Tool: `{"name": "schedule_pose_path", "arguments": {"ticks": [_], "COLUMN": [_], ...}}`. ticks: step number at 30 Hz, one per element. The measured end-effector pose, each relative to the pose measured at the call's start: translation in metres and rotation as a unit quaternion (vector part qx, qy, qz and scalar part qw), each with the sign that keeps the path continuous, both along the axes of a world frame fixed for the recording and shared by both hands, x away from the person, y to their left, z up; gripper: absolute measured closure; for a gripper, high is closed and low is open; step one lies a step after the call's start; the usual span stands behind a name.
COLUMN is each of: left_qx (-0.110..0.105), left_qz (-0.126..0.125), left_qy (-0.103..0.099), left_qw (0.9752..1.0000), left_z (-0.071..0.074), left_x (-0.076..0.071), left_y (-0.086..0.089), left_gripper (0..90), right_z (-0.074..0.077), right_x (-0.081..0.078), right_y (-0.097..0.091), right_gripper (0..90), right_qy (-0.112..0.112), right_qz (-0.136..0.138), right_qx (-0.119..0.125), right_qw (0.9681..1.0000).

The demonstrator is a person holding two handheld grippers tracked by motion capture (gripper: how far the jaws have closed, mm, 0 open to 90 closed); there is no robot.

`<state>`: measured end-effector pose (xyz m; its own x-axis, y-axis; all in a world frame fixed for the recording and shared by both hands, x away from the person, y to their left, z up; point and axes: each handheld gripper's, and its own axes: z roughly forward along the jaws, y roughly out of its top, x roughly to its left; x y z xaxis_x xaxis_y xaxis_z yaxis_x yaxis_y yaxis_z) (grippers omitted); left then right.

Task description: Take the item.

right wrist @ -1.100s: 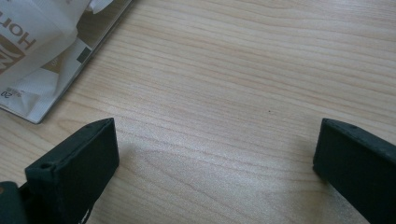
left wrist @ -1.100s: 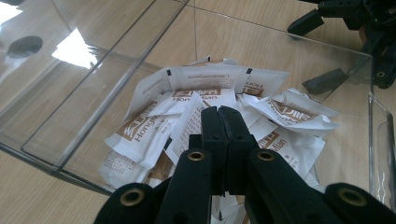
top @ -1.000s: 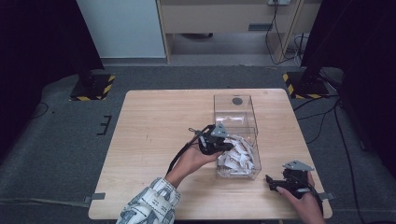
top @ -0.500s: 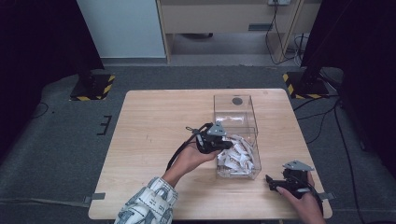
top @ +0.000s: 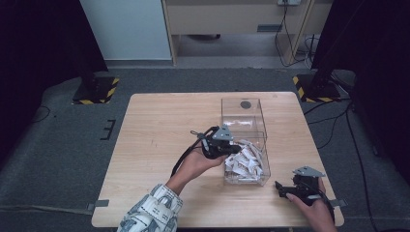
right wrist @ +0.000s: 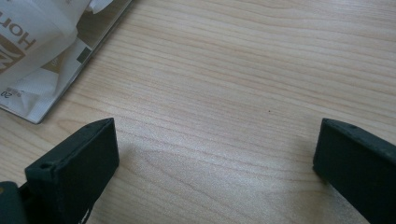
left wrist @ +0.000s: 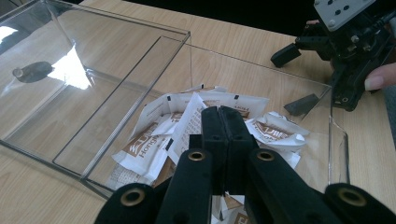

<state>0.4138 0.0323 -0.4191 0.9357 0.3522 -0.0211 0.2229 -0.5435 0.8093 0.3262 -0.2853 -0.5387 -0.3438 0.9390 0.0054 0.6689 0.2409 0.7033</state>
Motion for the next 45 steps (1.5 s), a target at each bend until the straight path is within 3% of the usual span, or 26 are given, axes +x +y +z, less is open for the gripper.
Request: {"name": "schedule_pose_path", "arguments": {"ticks": [45], "left_qx": [-0.016], "left_qz": [-0.01], "left_qy": [-0.018], "left_qw": [0.9997], "left_z": [0.026], "left_x": [-0.006], "left_y": [0.005], "left_gripper": [89.3], "right_z": [0.0], "right_x": [0.0], "right_y": [0.0], "right_gripper": [0.5], "right_qy": [0.0], "right_qz": [0.0], "right_qx": [0.0], "right_qw": [1.0]}}
